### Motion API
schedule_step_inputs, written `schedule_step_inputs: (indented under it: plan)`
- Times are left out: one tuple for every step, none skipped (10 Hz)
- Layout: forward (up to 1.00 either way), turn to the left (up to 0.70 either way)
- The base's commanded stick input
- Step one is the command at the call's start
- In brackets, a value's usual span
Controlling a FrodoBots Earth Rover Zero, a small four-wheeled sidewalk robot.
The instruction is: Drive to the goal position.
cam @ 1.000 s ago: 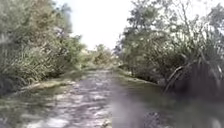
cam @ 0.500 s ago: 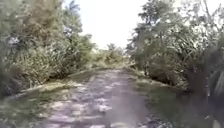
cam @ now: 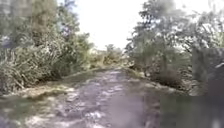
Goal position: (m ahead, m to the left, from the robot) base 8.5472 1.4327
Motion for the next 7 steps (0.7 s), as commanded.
schedule_step_inputs:
  plan:
    - [0.70, 0.00]
    - [0.70, 0.00]
    - [0.70, 0.00]
    - [0.70, 0.00]
    - [0.70, 0.00]
    - [0.70, 0.00]
    - [0.70, 0.00]
